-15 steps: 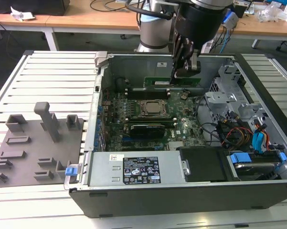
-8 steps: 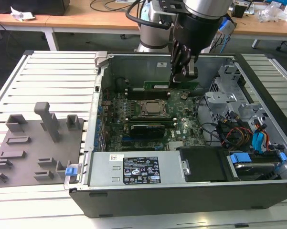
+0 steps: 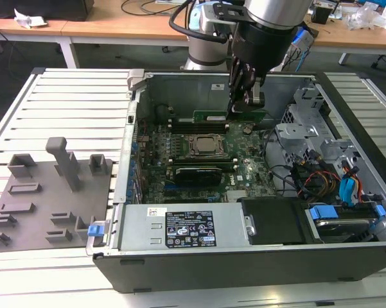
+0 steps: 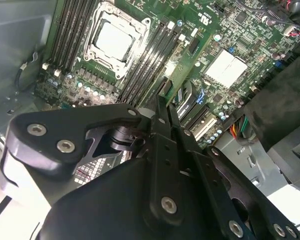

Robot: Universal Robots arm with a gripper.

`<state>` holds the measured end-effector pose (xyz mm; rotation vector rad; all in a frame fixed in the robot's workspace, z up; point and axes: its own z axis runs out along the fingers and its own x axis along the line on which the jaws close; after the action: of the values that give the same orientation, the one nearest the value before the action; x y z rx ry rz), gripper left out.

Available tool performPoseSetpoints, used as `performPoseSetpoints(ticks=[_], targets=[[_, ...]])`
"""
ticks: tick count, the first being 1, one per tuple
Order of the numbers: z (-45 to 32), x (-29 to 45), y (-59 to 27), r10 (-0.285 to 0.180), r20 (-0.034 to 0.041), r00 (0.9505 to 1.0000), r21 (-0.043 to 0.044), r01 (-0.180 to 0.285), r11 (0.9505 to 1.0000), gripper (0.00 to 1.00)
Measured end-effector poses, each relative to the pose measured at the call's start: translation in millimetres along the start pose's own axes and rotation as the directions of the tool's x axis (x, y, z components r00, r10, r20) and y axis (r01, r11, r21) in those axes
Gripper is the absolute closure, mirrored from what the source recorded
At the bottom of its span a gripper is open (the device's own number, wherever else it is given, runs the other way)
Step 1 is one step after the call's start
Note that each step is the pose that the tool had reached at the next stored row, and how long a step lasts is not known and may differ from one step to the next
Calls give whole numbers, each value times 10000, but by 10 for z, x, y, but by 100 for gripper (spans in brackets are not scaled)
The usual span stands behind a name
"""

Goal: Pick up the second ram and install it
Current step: 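Pick up the second ram and move it above second insertion slot, then insert the second ram into the second slot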

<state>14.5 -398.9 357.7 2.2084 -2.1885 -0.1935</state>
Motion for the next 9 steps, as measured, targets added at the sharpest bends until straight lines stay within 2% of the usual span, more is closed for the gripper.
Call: performPoseSetpoints(ticks=[6,7,8,9], targets=[[1,0,0,0,0,10000,0,0,10000,86],[2,0,0,-23,214,9998,1,23,10000,86],[2,0,0,-68,629,9980,6,68,10000,86],[3,0,1,-95,881,9961,10,94,10000,86]])
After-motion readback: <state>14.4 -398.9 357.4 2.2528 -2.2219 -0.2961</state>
